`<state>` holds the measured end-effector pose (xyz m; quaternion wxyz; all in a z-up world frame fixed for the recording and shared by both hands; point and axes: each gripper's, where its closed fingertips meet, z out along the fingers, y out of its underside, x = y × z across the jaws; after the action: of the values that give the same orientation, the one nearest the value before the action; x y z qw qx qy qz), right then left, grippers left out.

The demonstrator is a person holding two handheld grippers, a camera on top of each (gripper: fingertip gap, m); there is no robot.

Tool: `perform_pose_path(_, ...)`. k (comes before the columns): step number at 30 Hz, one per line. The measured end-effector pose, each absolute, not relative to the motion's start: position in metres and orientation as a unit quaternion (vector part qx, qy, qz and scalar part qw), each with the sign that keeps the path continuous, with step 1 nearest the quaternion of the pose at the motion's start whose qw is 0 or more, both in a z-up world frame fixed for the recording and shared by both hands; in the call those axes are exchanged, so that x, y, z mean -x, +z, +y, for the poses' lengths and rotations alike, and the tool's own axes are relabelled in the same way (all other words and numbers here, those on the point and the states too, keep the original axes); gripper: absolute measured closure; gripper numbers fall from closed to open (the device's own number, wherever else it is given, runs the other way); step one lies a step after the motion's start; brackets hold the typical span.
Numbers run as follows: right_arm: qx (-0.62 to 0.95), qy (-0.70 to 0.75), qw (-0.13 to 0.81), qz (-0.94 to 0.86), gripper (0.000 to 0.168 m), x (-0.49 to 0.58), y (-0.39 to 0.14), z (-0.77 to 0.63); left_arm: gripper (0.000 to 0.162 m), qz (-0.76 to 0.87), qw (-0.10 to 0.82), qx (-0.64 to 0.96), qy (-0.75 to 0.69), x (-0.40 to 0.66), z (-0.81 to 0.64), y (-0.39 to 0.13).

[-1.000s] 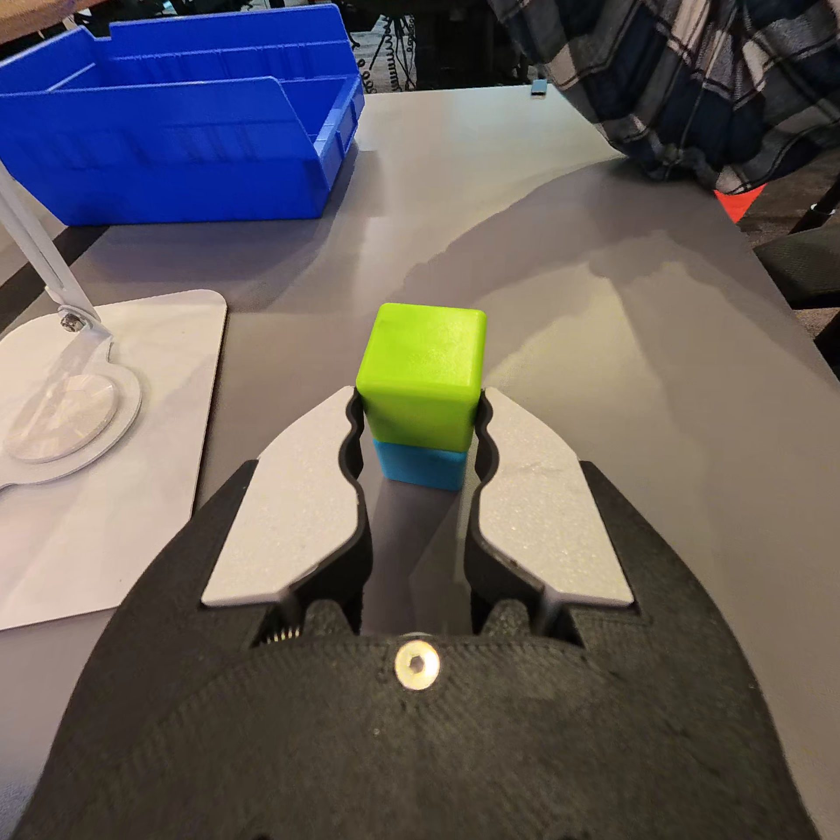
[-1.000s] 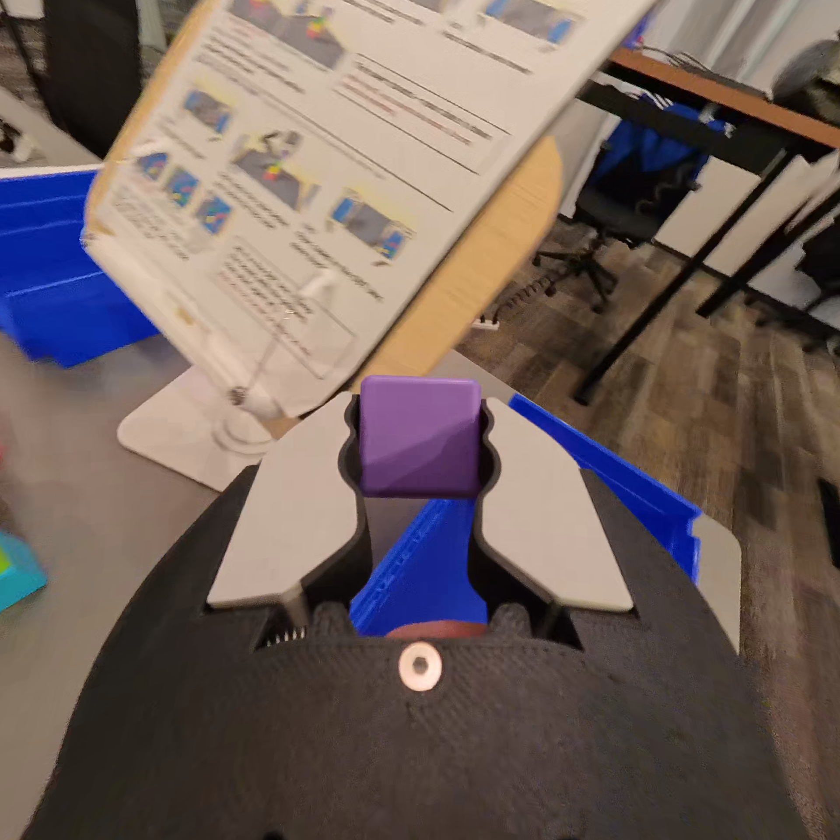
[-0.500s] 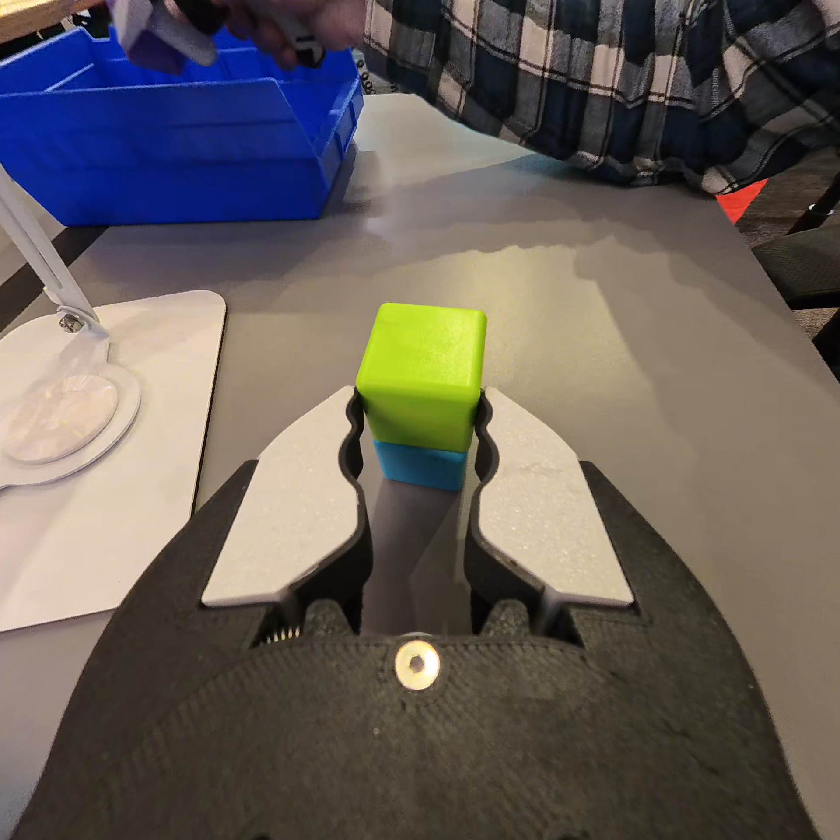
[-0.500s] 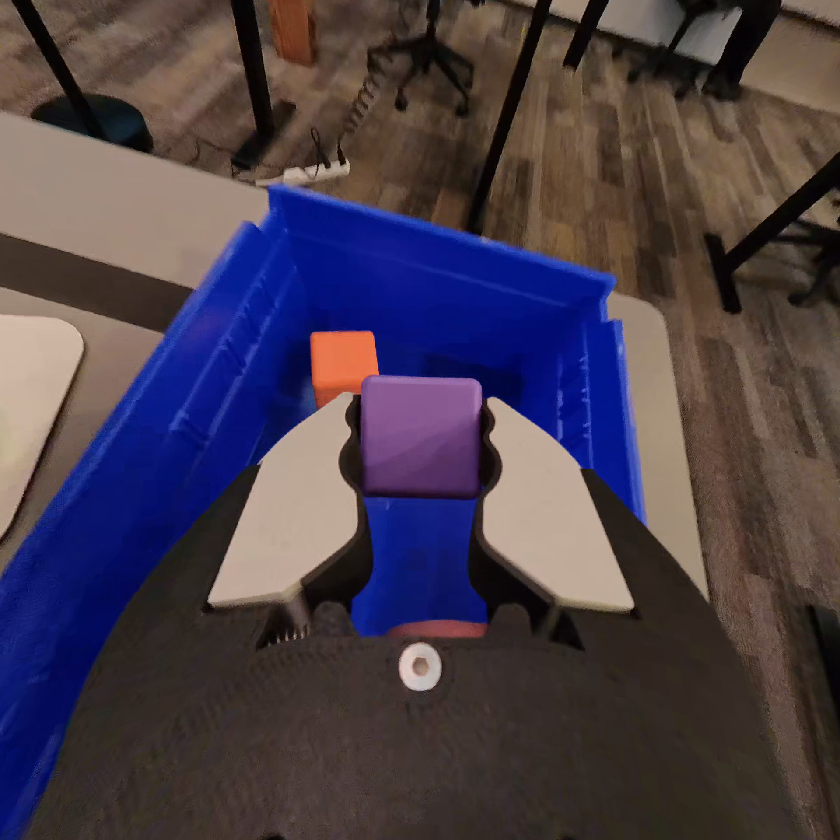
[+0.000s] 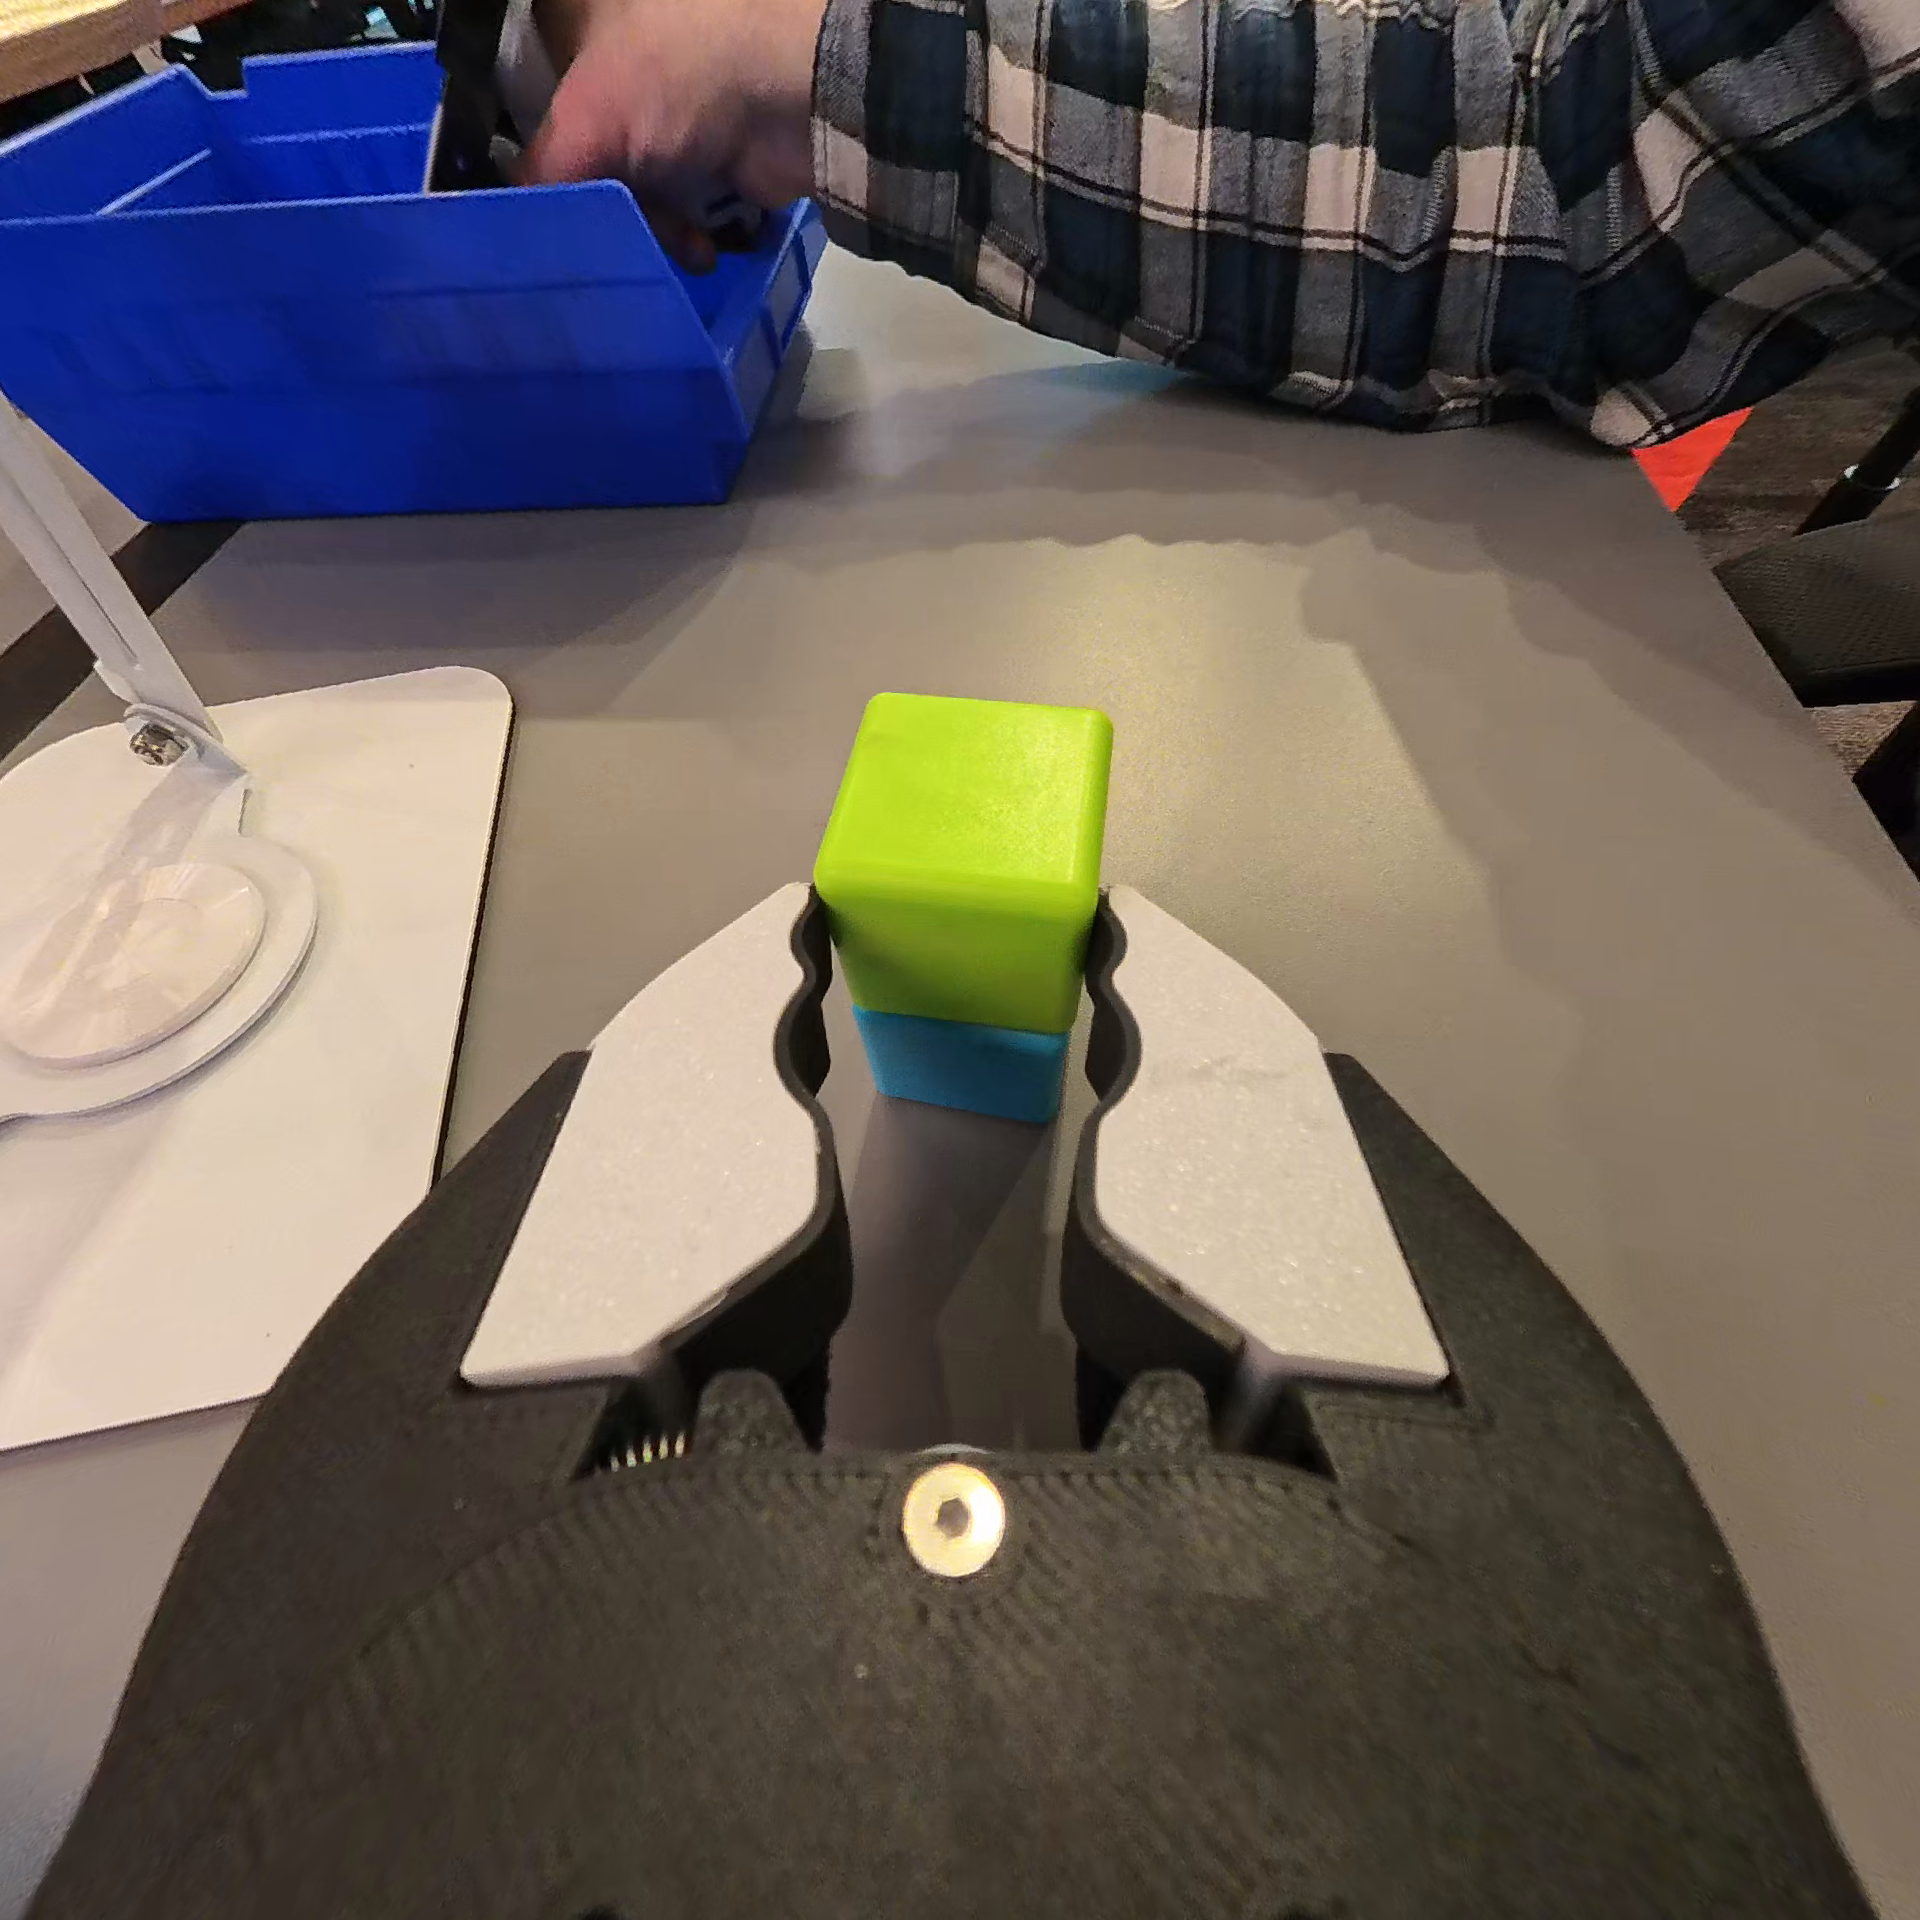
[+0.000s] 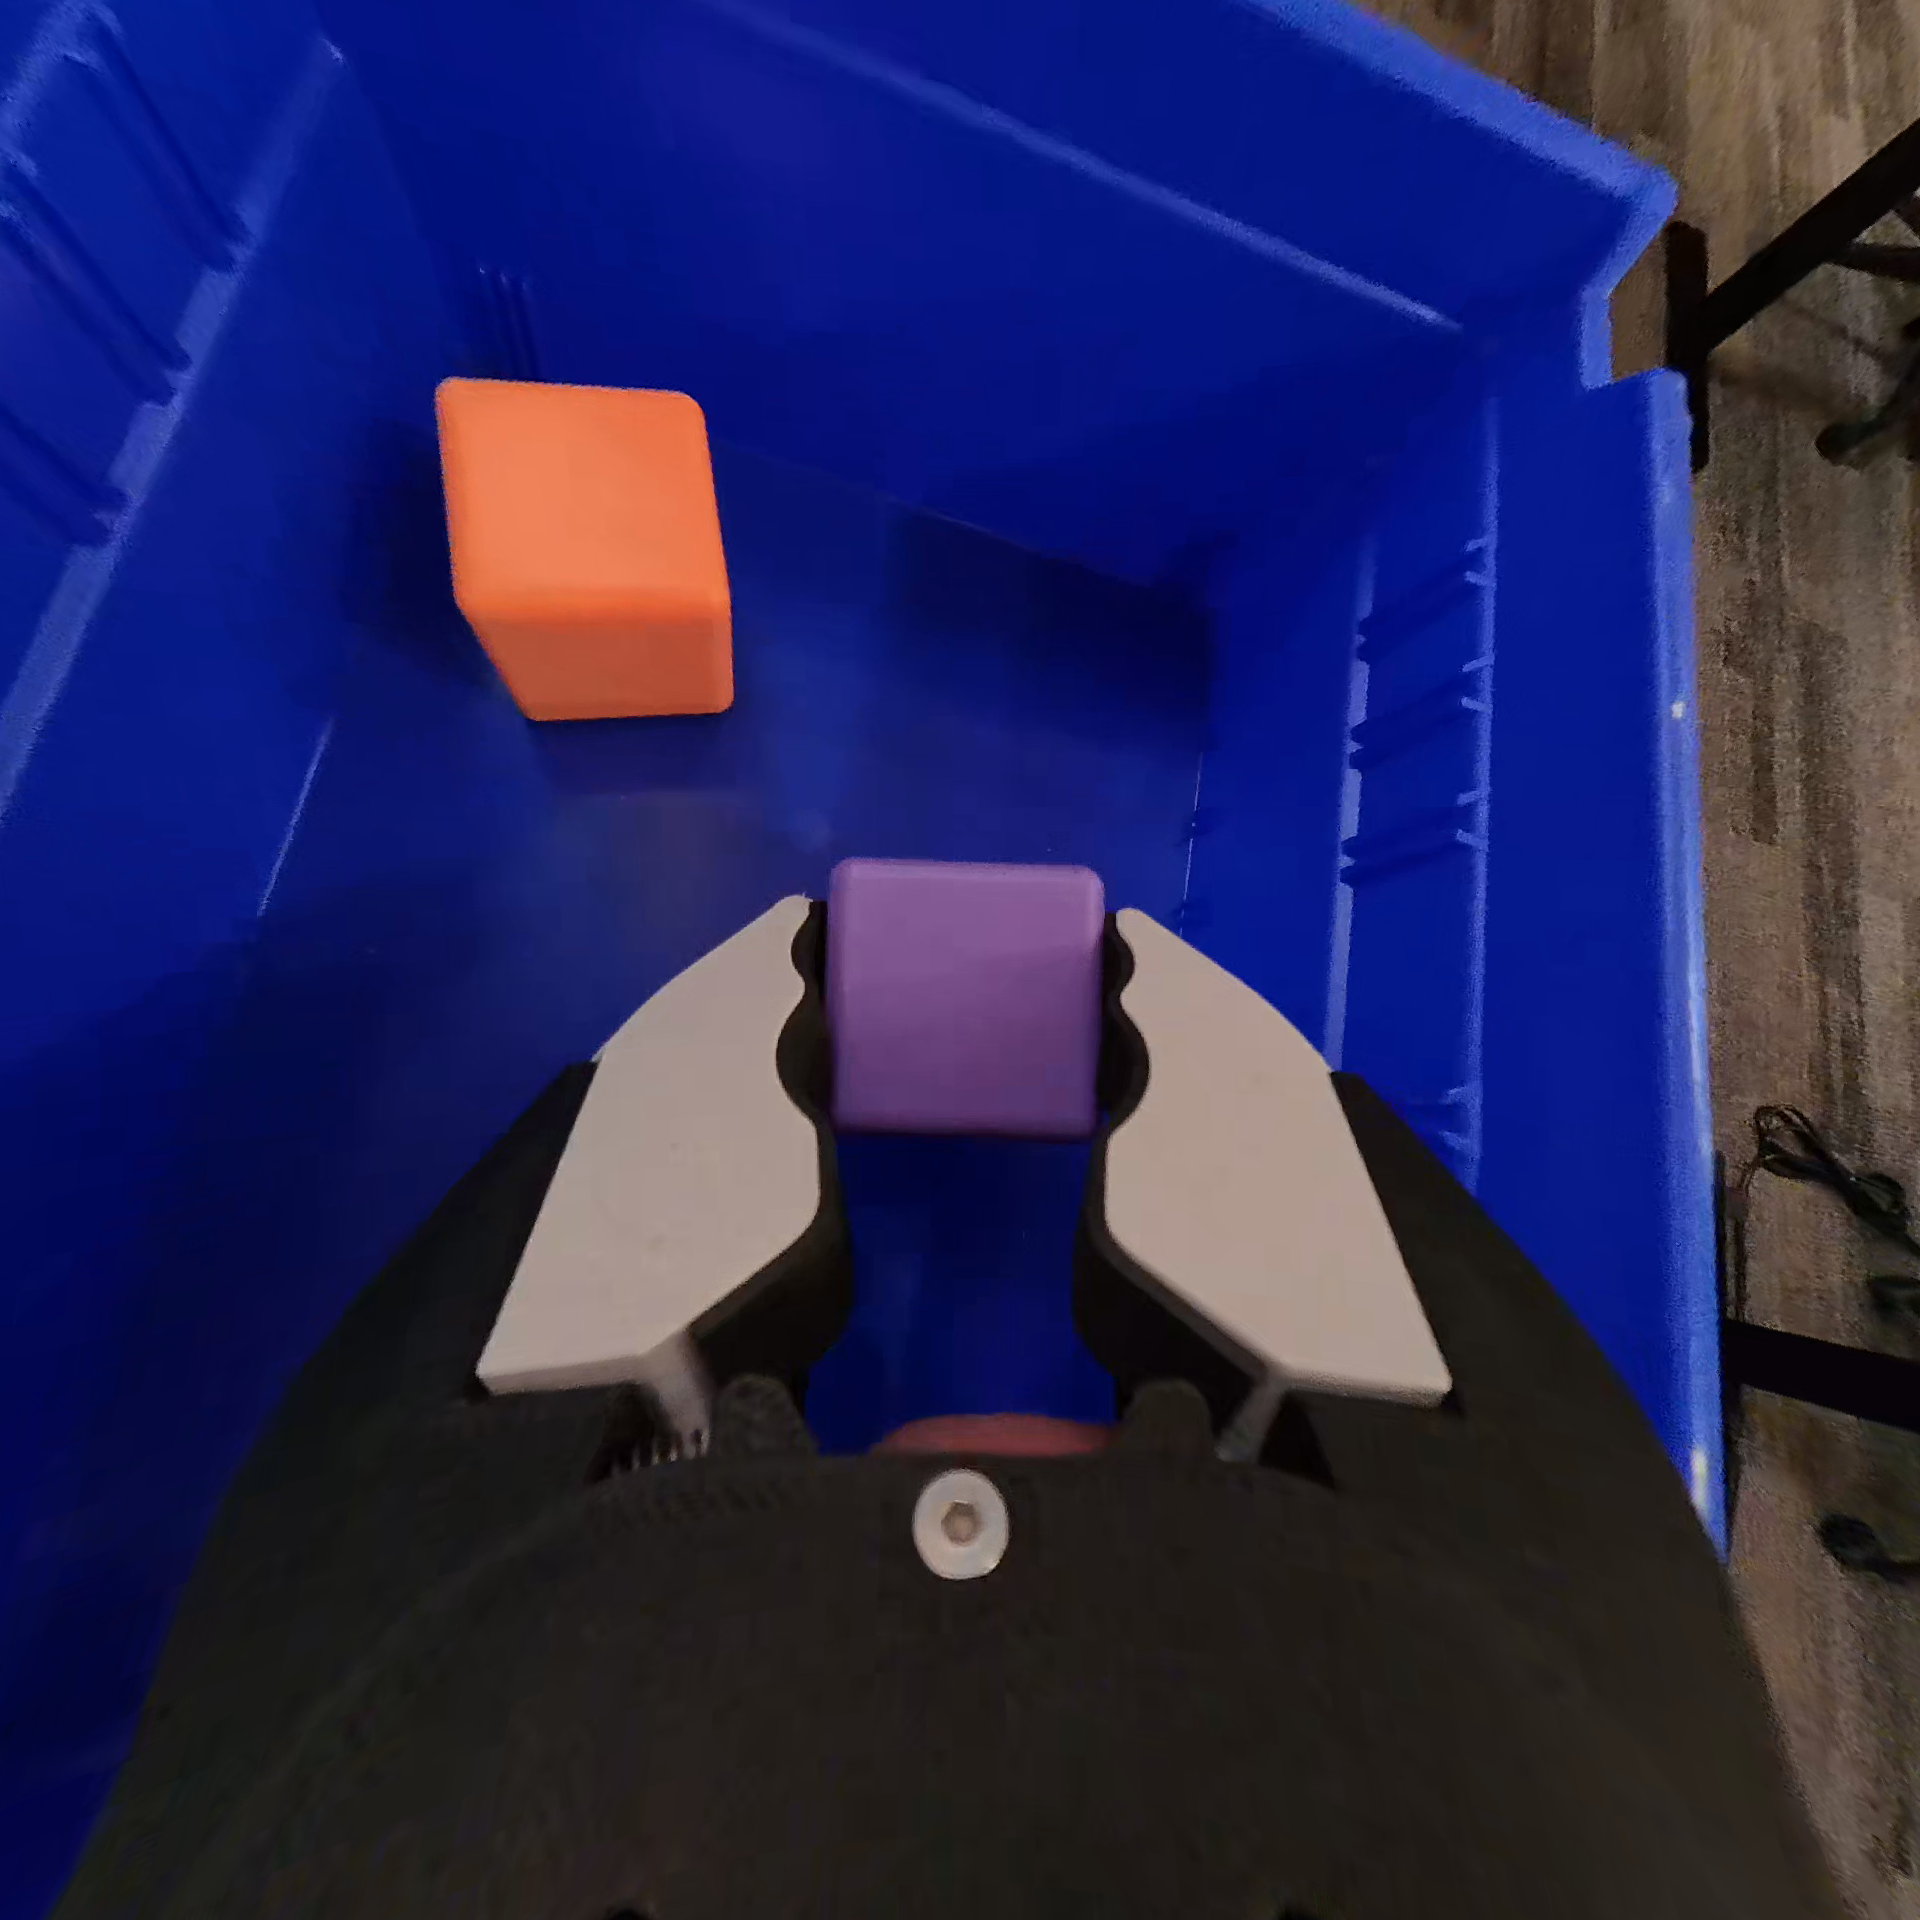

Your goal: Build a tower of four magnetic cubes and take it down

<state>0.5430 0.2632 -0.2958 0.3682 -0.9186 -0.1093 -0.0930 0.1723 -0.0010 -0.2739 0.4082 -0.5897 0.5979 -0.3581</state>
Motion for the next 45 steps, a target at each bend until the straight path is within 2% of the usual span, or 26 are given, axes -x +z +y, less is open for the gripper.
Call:
perform_pose_path(8, 0.923, -0.117, 0.349, -0.113, 0.118, -0.551, -0.308, 0.268, 0.115, 0.598, 0.407, 0.589, -0.359, -0.173, -0.001, -0.274)
perform_pose_path(11, 0.917, -0.123, 0.362, -0.111, 0.108, -0.552, -0.300, 0.269, 0.115, 0.598, 0.407, 0.589, -0.360, -0.173, -0.001, -0.274)
perform_pose_path(14, 0.909, -0.129, 0.380, -0.112, 0.108, -0.552, -0.284, 0.269, 0.115, 0.598, 0.407, 0.589, -0.359, -0.172, -0.001, -0.274)
perform_pose_path(18, 0.887, -0.127, 0.425, -0.129, 0.112, -0.539, -0.240, 0.264, 0.115, 0.599, 0.408, 0.589, -0.359, -0.172, -0.001, -0.274)
perform_pose_path(23, 0.841, -0.105, 0.497, -0.188, 0.125, -0.497, -0.154, 0.235, 0.115, 0.599, 0.409, 0.589, -0.358, -0.172, -0.001, -0.274)
perform_pose_path(27, 0.788, -0.053, 0.558, -0.255, 0.138, -0.448, -0.087, 0.191, 0.115, 0.598, 0.409, 0.589, -0.357, -0.173, -0.001, -0.274)
perform_pose_path(30, 0.749, 0.007, 0.575, -0.329, 0.143, -0.403, -0.059, 0.151, 0.115, 0.600, 0.410, 0.587, -0.357, -0.173, -0.001, -0.274)
perform_pose_path(34, 0.720, 0.050, 0.563, -0.402, 0.143, -0.357, -0.055, 0.118, 0.113, 0.603, 0.417, 0.582, -0.353, -0.173, -0.002, -0.274)
perform_pose_path(40, 0.718, 0.072, 0.518, -0.459, 0.143, -0.321, -0.081, 0.109, 0.104, 0.597, 0.399, 0.594, -0.362, -0.170, -0.003, -0.276)
perform_pose_path(45, 0.700, 0.115, 0.472, -0.523, 0.142, -0.276, -0.104, 0.087, 0.104, 0.618, 0.373, 0.605, -0.336, -0.170, -0.005, -0.289)
